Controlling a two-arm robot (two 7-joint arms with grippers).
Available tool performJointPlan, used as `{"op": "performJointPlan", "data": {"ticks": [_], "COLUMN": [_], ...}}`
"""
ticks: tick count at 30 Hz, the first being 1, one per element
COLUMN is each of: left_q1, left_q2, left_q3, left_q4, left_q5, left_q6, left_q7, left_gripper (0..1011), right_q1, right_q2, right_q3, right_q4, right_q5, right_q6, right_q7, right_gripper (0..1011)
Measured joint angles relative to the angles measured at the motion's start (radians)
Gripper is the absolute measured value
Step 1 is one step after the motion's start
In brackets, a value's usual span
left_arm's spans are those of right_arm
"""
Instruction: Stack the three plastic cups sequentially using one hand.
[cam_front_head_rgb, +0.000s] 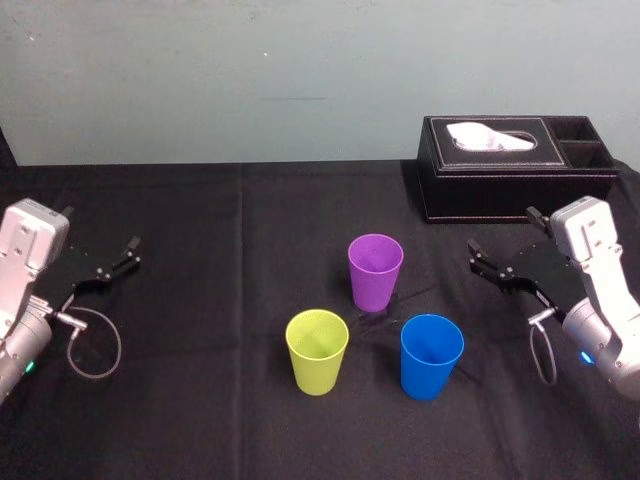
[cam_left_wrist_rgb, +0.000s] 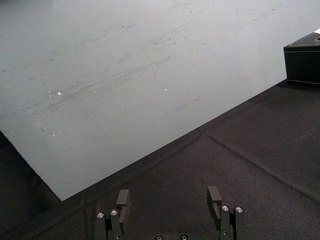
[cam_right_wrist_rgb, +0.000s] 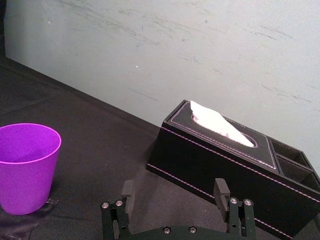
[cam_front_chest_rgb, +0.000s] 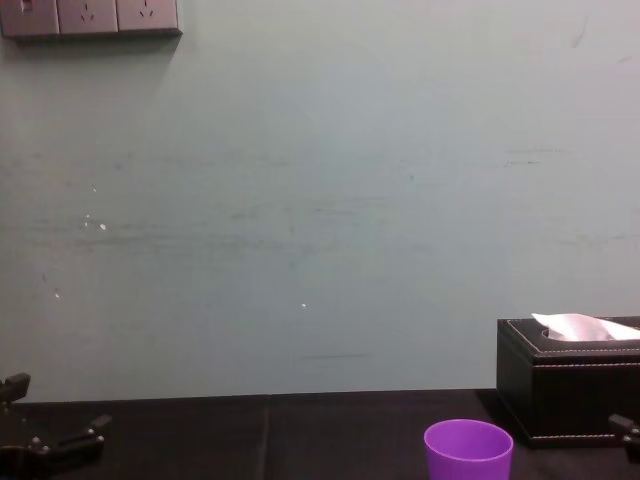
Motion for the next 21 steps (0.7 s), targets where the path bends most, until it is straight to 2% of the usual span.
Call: {"op": "performJointPlan", "data": {"ticks": [21], "left_q1": [0.0], "left_q2": [0.0], "left_q3": [0.0], "left_q4": [0.0], "left_q5": [0.0], "left_q6": [0.0], "left_q7": [0.0], "left_gripper": [1010], "right_q1": [0.0], "right_q2": [0.0], "right_q3": [0.0], "right_q4": [0.0], "right_q5": [0.0], "right_q6": [0.0], "right_q7": [0.0], "right_gripper": [1003]}}
